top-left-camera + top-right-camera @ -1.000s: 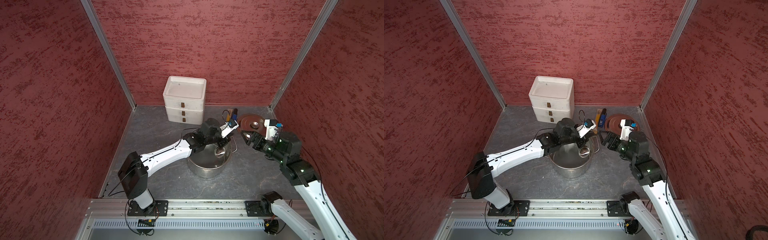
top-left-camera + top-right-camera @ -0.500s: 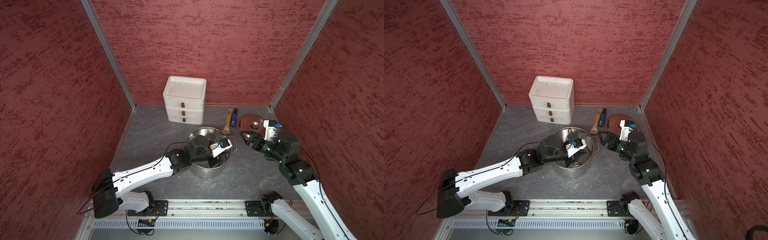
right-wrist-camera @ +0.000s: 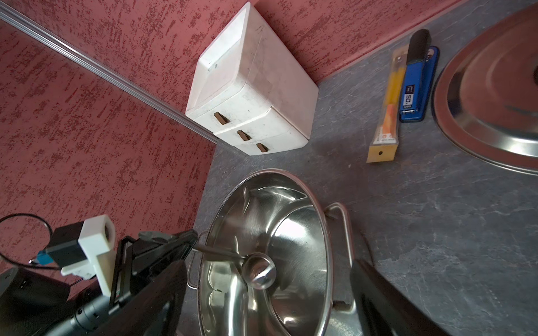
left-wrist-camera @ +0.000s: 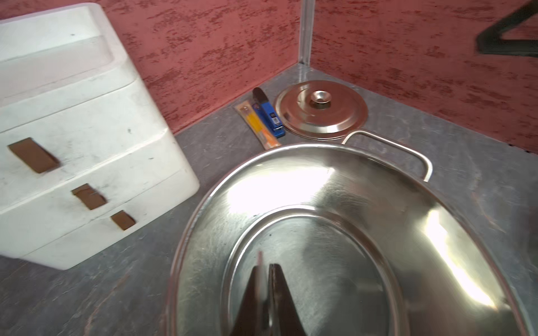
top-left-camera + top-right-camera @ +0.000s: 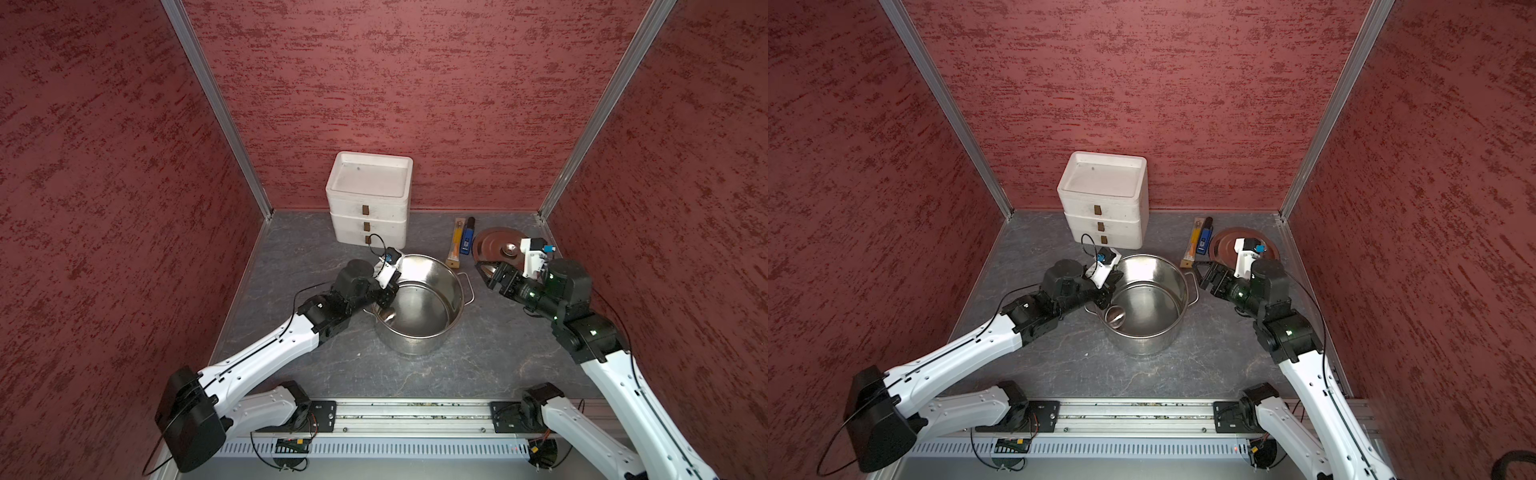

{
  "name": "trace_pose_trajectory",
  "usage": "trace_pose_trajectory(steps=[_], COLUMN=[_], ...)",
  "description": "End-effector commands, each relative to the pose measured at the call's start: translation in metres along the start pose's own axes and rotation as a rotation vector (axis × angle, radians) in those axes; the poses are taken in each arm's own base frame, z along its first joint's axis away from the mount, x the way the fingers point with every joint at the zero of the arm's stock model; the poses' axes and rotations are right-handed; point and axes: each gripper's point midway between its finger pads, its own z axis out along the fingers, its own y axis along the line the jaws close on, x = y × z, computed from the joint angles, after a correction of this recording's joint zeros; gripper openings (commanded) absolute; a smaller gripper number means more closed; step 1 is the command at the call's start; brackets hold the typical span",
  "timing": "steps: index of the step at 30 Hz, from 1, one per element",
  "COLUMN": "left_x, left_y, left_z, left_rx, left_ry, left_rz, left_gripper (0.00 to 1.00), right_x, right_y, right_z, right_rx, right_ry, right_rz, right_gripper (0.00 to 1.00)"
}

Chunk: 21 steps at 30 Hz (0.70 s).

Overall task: Stir the soup with a spoon
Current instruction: Stir the soup in the pan with a stick.

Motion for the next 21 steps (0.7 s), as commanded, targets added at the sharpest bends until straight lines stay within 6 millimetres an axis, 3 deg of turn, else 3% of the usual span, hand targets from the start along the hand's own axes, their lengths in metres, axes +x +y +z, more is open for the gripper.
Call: trace_pose_trajectory(steps=[1,6,10,16,21], left_x=[-0.031,-0.061,-0.078,-0.103,-0.115], left_y=[0.025,0.024,0.009,-0.034,-0.087], left_z=[0.012,0.047,0.078,0.11,0.117], left_rx=[-0.075,-0.044,0.03,0.15,0.284], left_ry=[-0.069,-0.104,-0.124,-0.169,-0.201], left_rz=[-0.029,0.025,0.054,0.123,0.17], left_gripper=[0.0,0.0,0.0,0.0,0.0], right_x=[-0.012,-0.017,-0.021,-0.024,-0.023], right_y=[0.017,0.018,0.02,0.02,0.018], right_z=[-0.006,-0.009,-0.013,-0.022,-0.026], right_rx=[-0.044,-0.041,-0.035,-0.019,-0.008], right_ry=[-0.035,-0.053,-0.067,-0.096,-0.099], right_rz=[-0.032,-0.032,-0.039,-0.042,-0.042], right_gripper=[0.92,0.92,0.92,0.93,0.93])
